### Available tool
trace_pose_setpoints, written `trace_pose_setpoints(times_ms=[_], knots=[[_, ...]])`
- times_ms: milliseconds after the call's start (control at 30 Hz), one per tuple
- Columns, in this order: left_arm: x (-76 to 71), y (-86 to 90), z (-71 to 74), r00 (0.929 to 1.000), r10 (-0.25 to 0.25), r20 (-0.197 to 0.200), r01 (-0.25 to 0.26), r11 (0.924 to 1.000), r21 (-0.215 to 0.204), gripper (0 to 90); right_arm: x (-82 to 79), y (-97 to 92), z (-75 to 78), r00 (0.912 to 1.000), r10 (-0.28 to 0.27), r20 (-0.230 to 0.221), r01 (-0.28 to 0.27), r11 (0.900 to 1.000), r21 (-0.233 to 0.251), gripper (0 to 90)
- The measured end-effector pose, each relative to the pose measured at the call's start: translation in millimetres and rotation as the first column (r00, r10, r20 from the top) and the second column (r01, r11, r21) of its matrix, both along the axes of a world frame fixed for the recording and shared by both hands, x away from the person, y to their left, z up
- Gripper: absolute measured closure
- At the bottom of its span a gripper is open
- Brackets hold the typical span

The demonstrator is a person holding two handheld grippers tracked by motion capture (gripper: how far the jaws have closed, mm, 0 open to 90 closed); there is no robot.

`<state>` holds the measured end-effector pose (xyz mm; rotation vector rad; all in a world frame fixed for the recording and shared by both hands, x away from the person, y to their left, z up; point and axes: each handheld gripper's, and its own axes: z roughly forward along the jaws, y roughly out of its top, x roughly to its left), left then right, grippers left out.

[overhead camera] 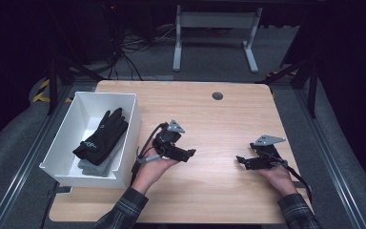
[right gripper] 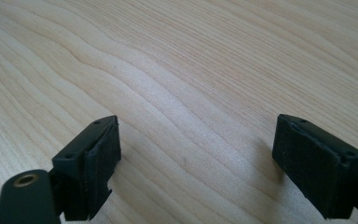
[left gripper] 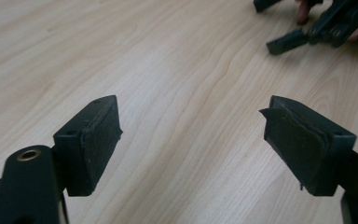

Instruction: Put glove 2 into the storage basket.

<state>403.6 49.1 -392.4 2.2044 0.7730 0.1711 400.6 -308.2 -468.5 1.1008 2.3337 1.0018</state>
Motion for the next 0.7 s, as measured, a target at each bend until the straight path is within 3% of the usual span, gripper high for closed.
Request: trace_pose_setpoints(times_ms=[33,100,133,300,467,600,700], knots=[[-0.9,-5.0,-11.5,1.0,-0.007,-0.003,0.007,0.9995,0.032,18.4,0.0,0.0,0.0,1.0,0.0,0.0,0.0,1.0,0.0,15.9],[-0.9,-6.7,-17.1,0.9999,-0.015,-0.008,0.016,0.9989,0.044,17.1,0.0,0.0,0.0,1.0,0.0,0.0,0.0,1.0,0.0,15.9],[-1.3,-9.3,-28.0,0.9997,-0.018,-0.017,0.019,0.9976,0.067,16.4,0.0,0.0,0.0,1.0,0.0,0.0,0.0,1.0,0.0,15.9],[-1.3,-12.5,-50.6,0.9997,-0.014,-0.019,0.015,0.9955,0.093,15.5,0.0,0.0,0.0,1.0,0.0,0.0,0.0,1.0,0.0,15.9],[-2.9,-15.2,-63.0,0.9998,-0.011,-0.017,0.013,0.9937,0.111,14.9,0.0,0.0,0.0,1.0,0.0,0.0,0.0,1.0,0.0,15.9],[-5.1,-18.7,-69.8,0.9999,-0.012,-0.008,0.014,0.987,0.16,13.1,0.0,0.1,0.0,1.0,0.0,0.0,0.0,1.0,0.0,15.9],[-6.1,-21.1,-74.2,0.9997,-0.023,0.003,0.022,0.9856,0.167,6.7,0.0,0.1,0.0,1.0,0.0,0.0,0.0,1.0,0.0,15.9]])
